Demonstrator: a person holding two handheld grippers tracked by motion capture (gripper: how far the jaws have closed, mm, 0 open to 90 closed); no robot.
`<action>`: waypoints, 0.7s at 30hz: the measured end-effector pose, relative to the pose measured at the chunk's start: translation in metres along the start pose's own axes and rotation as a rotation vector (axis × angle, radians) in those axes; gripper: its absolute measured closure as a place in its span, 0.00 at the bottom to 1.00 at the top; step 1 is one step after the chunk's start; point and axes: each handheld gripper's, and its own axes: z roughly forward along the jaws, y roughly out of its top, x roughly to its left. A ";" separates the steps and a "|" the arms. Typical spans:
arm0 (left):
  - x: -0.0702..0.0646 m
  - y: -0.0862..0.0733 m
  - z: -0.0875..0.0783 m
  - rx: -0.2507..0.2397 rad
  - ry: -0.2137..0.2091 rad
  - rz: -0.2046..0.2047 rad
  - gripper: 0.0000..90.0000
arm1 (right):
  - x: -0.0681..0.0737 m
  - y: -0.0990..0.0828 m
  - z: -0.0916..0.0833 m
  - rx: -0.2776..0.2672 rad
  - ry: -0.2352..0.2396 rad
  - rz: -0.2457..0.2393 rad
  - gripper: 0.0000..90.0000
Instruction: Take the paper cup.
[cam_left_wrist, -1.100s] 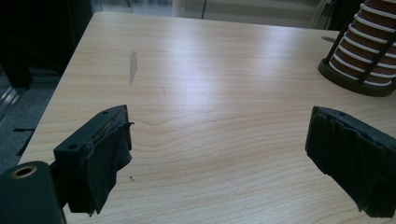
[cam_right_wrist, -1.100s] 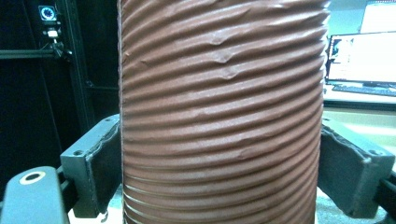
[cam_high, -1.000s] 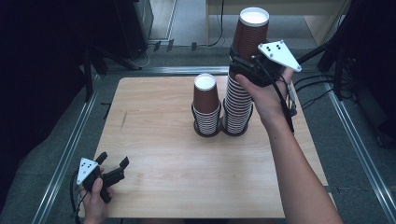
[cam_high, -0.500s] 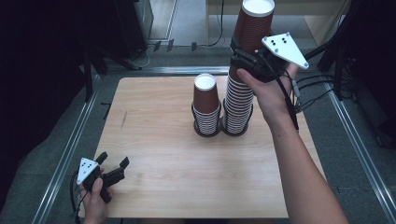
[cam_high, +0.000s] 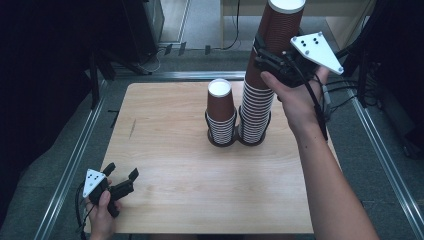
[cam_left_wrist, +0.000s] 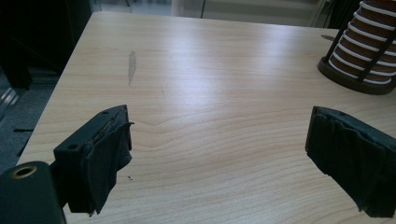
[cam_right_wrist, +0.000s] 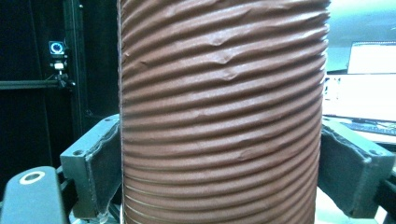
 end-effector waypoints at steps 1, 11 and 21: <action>0.000 0.000 0.000 0.001 0.001 0.002 0.08 | -0.002 0.001 -0.002 -0.004 0.006 -0.003 0.13; 0.000 0.000 0.000 0.000 0.000 0.001 0.08 | -0.003 0.002 -0.019 -0.015 0.019 -0.005 0.13; 0.000 0.000 0.000 0.000 0.003 0.003 0.08 | -0.008 -0.001 -0.038 -0.008 0.022 -0.009 0.13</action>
